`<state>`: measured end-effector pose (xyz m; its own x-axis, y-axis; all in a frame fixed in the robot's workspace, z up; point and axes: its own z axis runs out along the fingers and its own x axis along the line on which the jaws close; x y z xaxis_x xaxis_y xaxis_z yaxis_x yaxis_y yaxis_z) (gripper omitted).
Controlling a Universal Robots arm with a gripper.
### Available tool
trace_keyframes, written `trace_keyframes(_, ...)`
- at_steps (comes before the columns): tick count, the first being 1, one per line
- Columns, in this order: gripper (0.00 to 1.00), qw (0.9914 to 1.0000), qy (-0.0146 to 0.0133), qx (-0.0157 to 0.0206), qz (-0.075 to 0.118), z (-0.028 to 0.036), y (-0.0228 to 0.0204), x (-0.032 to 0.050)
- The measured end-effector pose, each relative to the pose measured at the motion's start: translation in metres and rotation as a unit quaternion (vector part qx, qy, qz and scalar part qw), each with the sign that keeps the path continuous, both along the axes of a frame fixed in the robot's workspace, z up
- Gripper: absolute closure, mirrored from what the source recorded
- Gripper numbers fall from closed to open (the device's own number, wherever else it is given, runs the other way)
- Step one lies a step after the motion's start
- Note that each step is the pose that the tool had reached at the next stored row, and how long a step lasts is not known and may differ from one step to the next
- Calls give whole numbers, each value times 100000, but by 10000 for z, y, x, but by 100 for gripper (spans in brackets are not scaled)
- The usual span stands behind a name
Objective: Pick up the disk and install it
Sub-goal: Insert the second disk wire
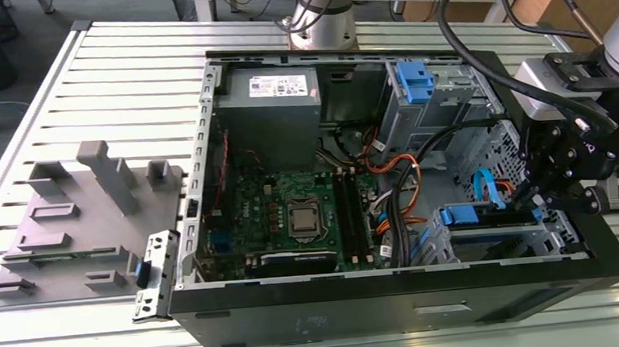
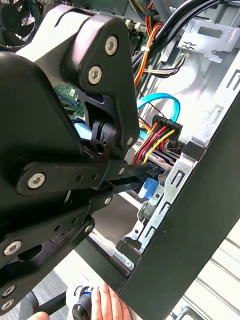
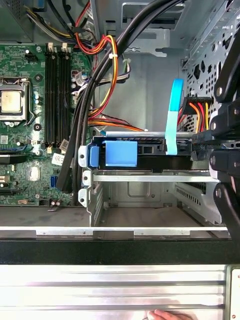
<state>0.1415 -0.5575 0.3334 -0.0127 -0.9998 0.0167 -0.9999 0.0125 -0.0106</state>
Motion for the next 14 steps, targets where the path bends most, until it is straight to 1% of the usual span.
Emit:
trace_keyframes(6,84,100000,0,14,-3,0,0,0)
trace_keyframes(14,84,100000,1,11,-3,17,0,0)
